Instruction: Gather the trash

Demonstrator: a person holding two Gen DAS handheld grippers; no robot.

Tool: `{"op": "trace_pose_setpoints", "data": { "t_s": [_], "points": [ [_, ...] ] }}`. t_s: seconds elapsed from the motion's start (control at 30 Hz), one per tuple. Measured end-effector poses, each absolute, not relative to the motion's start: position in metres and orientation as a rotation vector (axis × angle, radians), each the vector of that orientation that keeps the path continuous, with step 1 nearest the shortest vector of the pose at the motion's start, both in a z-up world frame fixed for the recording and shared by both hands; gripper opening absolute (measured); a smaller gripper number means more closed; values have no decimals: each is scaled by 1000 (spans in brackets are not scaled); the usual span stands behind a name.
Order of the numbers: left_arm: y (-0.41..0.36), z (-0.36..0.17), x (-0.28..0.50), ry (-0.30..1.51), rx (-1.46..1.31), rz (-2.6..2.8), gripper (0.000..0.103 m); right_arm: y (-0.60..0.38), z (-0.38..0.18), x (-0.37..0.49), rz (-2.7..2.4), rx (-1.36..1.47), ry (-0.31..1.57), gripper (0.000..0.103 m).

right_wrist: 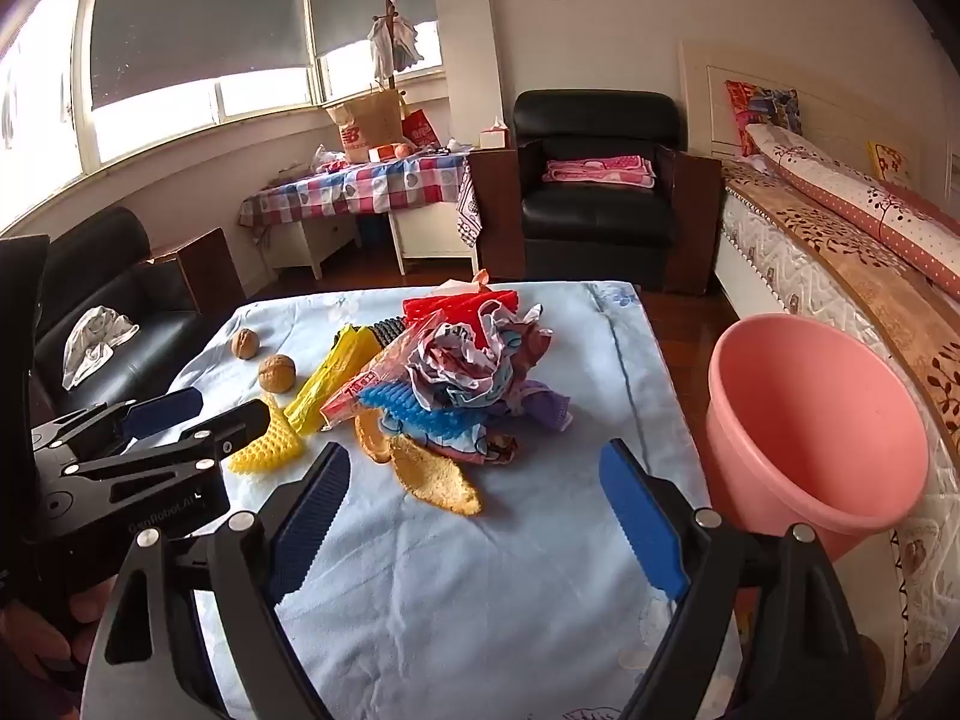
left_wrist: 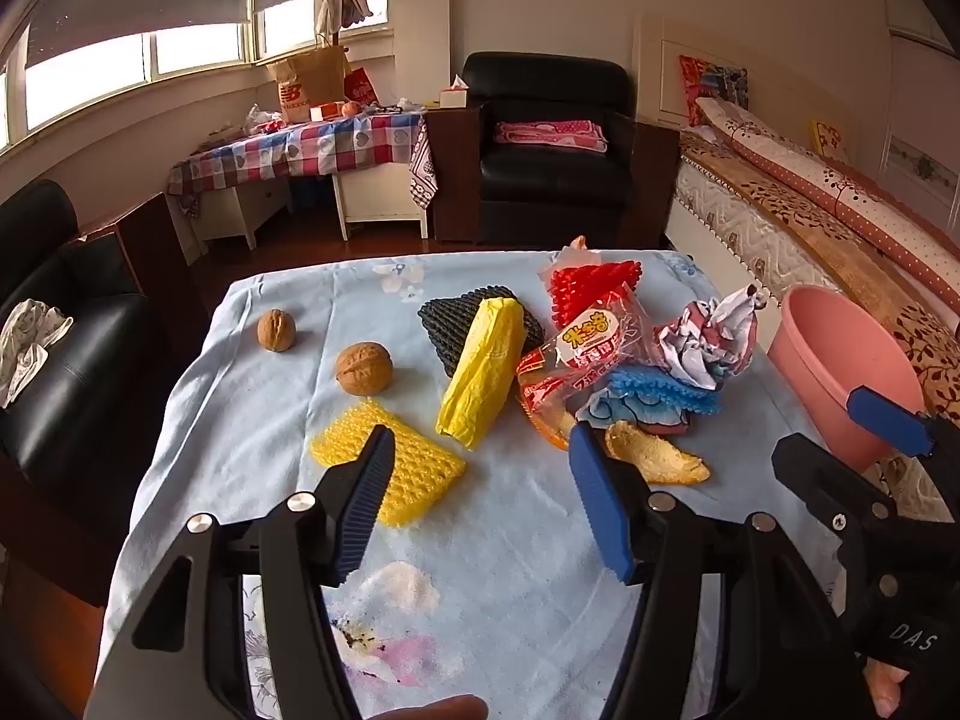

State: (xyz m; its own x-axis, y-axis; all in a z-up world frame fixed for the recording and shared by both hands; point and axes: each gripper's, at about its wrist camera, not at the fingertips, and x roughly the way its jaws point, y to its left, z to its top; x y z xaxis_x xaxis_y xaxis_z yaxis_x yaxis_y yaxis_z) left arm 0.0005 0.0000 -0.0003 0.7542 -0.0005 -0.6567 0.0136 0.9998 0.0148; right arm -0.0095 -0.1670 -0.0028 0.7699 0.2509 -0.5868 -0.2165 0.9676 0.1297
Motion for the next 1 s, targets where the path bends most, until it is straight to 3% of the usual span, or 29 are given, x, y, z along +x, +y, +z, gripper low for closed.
{"op": "trace_pose_setpoints", "data": {
  "t_s": [1.0],
  "points": [
    [-6, -5, -1, 718, 13, -13, 61, -172, 3, -14, 226, 80, 603, 84]
  ]
}}
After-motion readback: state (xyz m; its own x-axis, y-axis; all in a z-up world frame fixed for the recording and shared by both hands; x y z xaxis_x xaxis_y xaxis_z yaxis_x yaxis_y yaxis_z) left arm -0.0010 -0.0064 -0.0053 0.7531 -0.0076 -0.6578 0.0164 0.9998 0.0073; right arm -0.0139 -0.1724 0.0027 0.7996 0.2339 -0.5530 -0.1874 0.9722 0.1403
